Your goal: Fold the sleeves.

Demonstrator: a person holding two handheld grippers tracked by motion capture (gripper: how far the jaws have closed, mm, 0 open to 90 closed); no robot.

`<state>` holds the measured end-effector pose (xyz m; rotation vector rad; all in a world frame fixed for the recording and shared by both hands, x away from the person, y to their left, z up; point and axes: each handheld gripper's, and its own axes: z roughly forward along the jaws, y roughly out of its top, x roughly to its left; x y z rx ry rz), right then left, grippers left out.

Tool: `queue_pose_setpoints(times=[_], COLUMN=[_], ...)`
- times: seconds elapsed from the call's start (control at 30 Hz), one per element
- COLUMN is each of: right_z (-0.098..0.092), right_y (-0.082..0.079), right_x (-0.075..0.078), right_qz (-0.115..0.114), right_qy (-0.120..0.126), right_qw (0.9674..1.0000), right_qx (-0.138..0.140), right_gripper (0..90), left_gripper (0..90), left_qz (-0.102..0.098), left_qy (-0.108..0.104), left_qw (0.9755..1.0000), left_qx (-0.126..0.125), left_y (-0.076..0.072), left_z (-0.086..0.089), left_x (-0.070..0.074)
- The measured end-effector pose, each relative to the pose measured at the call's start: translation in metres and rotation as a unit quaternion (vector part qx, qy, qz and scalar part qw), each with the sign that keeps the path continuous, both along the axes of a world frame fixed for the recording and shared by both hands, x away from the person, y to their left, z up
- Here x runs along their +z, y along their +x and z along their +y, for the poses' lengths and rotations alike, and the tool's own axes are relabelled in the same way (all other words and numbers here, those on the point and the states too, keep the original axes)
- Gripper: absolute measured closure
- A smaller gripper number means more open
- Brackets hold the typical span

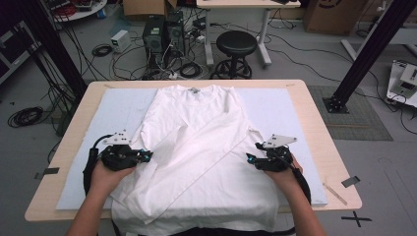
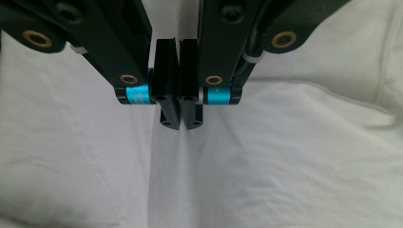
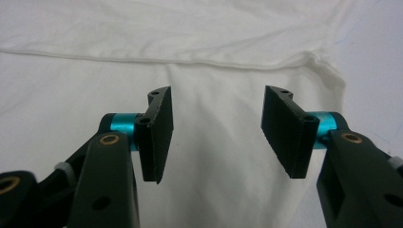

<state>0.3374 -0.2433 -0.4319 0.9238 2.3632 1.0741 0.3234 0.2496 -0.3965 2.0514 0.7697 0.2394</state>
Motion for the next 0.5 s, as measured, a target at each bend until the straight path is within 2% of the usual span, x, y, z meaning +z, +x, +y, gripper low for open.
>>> queue_pose_setpoints(times=[0.1,0.2,0.27,0.33,0.47,0.5], right_z=[0.001,0.003,0.004,0.004,0.004,0.004], right_y=[0.001,0.003,0.003,0.003,0.003,0.003], right_x=[-0.001,-0.001,-0.001,-0.001,-0.001,-0.001], right_qz=[0.002,0.002,0.002,0.001,0.004,0.003], right_qy=[-0.002,-0.004,-0.004,-0.003,0.0,-0.002], right_qw=[1.0,1.0,1.0,1.0,1.0,1.0], right_qx=[0.001,0.002,0.003,0.002,-0.002,-0.001], right_gripper=[45.4,45.4,45.4,45.4,45.4,45.4], left_gripper=[87.7,87.7,87.7,87.7,87.7,87.7], left_qz=[-0.029,-0.048,-0.052,-0.063,-0.069,-0.074], left_qy=[-0.002,-0.007,-0.009,-0.002,0.0,-0.002], left_qw=[0.9995,0.9988,0.9986,0.998,0.9976,0.9972], left_qx=[0.008,0.01,0.01,0.008,0.004,0.003], left_y=[-0.001,-0.001,0.0,0.002,0.006,0.008], left_z=[0.005,0.006,0.005,0.001,-0.004,-0.009], left_x=[0.02,0.038,0.042,0.056,0.065,0.071])
